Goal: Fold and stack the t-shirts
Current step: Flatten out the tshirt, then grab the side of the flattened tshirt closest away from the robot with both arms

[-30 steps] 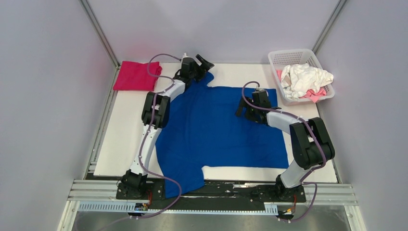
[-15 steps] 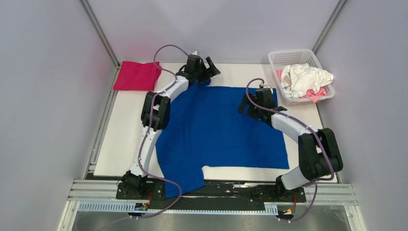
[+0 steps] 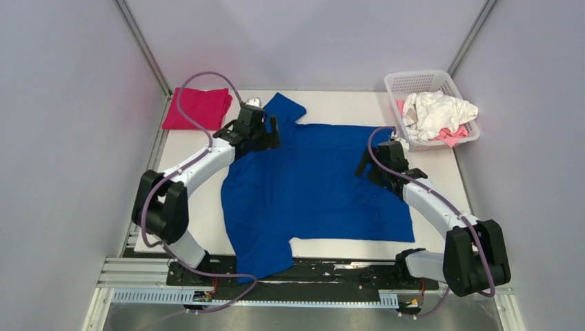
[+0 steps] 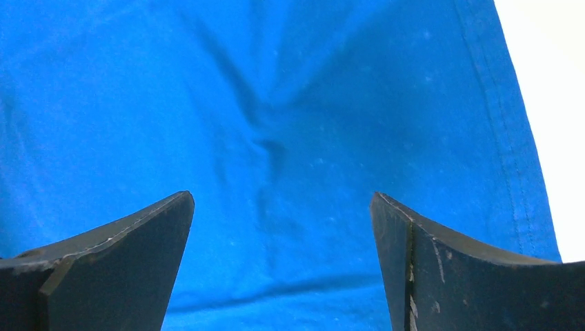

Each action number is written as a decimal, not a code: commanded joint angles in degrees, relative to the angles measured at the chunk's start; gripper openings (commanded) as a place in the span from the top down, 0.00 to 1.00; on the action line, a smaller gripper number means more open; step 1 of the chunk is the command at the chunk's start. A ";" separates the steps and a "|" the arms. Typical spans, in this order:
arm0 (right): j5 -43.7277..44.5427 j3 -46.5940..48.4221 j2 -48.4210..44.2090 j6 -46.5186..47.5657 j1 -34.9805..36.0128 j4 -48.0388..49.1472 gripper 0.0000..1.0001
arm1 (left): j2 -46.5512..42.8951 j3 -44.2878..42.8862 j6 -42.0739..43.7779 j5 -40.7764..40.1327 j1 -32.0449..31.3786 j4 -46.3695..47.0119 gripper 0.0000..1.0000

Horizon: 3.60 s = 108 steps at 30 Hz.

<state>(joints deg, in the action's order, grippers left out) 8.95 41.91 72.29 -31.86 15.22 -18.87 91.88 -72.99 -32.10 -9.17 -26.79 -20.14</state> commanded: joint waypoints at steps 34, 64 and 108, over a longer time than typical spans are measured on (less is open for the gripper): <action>-3.30 27.12 37.91 3.80 -8.24 3.84 0.00 | 37.53 -24.49 -4.52 3.48 16.39 -10.37 0.00; -0.17 -7.76 -16.45 -8.84 -3.42 6.12 0.00 | -17.98 21.49 -14.98 -5.20 -3.46 -23.85 0.00; 10.24 -10.33 -25.32 -18.03 -4.39 -9.51 0.00 | -15.73 39.02 -29.60 0.42 -27.35 -23.47 1.00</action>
<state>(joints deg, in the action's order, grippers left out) 14.37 30.04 49.87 -42.96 11.07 -18.35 75.35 -37.19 -62.98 -7.03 -54.06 -45.25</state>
